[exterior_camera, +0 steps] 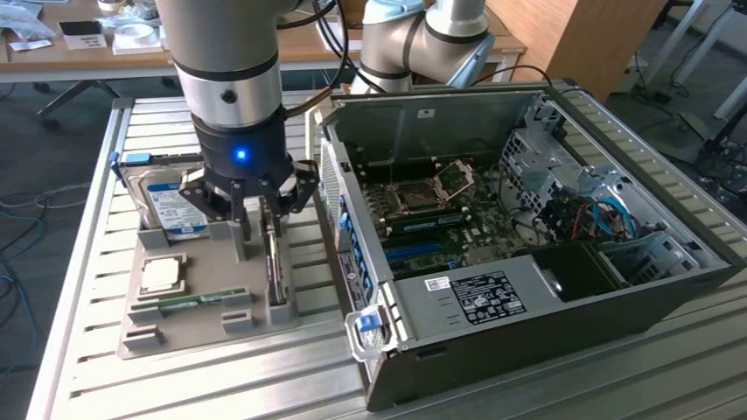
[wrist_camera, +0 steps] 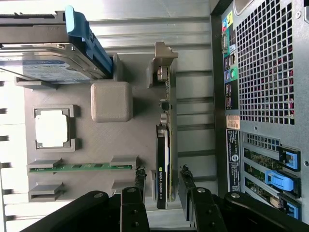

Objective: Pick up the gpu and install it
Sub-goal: 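Pick up the gpu and move the gpu toward the slot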

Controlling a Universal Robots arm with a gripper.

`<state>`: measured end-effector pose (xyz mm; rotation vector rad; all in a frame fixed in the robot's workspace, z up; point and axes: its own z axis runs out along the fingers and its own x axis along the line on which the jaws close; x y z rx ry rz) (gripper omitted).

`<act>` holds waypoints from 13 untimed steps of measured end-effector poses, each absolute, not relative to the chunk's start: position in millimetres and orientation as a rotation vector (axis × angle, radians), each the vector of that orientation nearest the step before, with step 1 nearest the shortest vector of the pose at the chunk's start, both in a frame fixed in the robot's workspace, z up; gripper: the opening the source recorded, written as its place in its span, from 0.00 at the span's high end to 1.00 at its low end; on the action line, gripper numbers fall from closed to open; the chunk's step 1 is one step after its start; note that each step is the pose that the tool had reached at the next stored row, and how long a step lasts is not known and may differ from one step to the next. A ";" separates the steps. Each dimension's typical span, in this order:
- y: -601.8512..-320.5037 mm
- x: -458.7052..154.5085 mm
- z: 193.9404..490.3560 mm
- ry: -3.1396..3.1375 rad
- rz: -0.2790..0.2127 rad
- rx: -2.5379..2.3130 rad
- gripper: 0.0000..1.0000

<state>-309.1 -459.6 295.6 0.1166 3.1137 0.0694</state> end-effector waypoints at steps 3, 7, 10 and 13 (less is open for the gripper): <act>-459.6 -309.1 293.8 3.114 0.070 0.117 0.58; -459.6 -309.1 290.5 3.114 0.069 0.117 0.58; -459.6 -309.1 287.5 3.114 0.069 0.117 0.58; -459.6 -309.1 286.9 3.114 0.069 0.117 0.58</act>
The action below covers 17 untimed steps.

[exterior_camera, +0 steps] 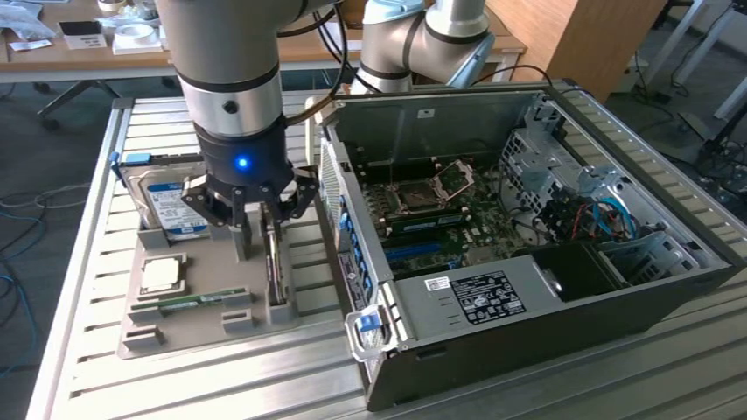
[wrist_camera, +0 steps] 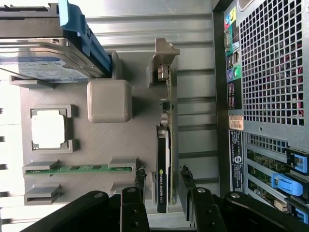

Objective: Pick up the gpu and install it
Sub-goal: 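Pick up the gpu and move the gpu toward the slot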

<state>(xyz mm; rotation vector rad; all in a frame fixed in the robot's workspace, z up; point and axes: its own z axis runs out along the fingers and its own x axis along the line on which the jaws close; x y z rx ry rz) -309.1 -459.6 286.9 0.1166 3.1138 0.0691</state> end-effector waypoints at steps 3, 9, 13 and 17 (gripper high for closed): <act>-459.6 -309.1 286.8 3.114 0.069 0.117 0.58; -459.6 -307.6 286.7 3.114 0.069 0.117 0.58; -459.6 -307.3 282.9 3.114 0.069 0.117 0.58; -459.6 -307.2 277.6 3.114 0.069 0.117 0.58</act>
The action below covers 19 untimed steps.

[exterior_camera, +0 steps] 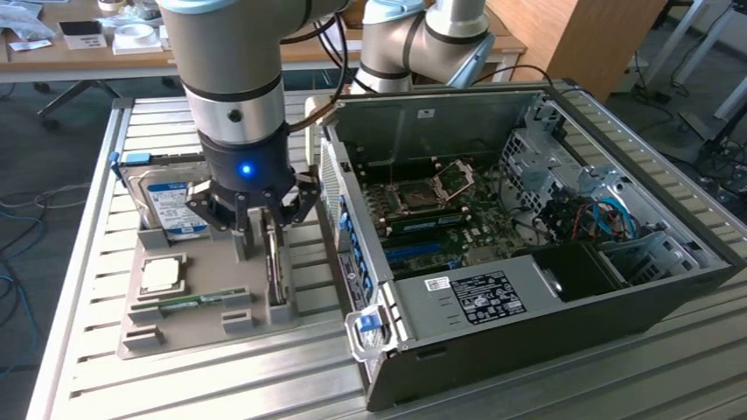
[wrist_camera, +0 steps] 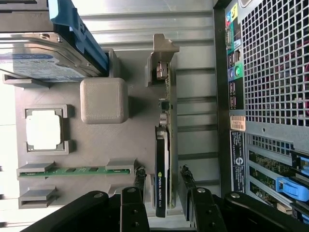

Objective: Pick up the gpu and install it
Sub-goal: 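Pick up the gpu and move the gpu toward the slot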

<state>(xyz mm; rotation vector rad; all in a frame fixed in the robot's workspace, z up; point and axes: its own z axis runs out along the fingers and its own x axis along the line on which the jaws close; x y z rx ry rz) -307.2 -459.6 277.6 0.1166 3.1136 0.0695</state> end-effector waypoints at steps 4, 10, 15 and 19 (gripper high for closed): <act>-459.6 -307.2 277.5 3.114 0.069 0.117 0.58; -459.6 -306.1 276.3 3.114 0.069 0.117 0.58; -459.6 -306.0 275.9 3.114 0.069 0.117 0.58; -459.6 -305.8 275.5 3.114 0.070 0.117 0.58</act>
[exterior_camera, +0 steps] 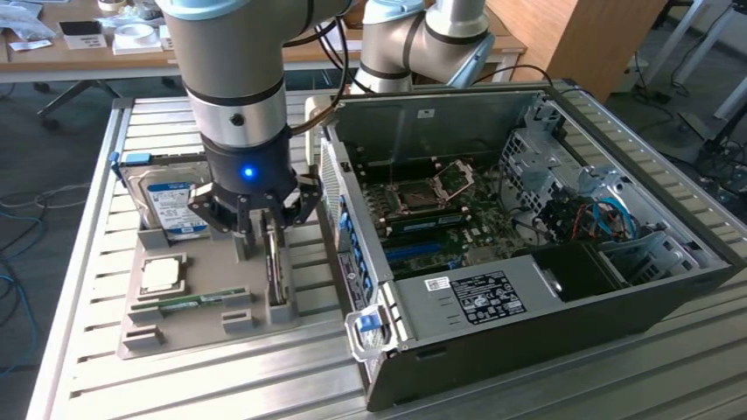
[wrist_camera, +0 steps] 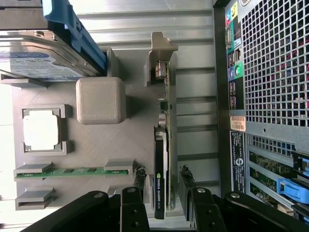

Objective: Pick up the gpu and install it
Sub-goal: 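Pick up the gpu and move the gpu toward the slot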

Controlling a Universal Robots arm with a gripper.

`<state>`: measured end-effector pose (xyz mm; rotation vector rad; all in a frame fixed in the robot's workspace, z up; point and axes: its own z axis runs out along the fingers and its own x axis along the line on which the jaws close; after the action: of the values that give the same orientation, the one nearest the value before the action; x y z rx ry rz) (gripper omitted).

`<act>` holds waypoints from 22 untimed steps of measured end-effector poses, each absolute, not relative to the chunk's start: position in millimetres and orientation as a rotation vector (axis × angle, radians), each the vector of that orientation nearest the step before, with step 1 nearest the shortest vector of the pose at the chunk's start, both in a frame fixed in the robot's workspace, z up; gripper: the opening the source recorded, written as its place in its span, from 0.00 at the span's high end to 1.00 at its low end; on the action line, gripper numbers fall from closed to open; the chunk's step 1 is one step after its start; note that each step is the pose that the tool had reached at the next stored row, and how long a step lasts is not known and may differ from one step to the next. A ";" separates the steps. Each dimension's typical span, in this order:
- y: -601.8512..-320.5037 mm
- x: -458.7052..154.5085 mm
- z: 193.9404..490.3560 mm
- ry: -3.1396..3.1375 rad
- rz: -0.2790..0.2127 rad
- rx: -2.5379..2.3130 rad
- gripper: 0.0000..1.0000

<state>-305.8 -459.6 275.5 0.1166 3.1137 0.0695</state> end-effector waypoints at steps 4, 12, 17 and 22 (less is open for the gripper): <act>-459.6 -305.8 275.1 3.114 0.070 0.117 0.58; -459.6 -305.8 274.3 3.114 0.070 0.117 0.58; -459.6 -305.8 273.5 3.114 0.071 0.117 0.58; -459.6 -305.8 272.0 3.113 0.071 0.117 0.58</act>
<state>-305.8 -459.6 272.0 0.1167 3.1135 0.0709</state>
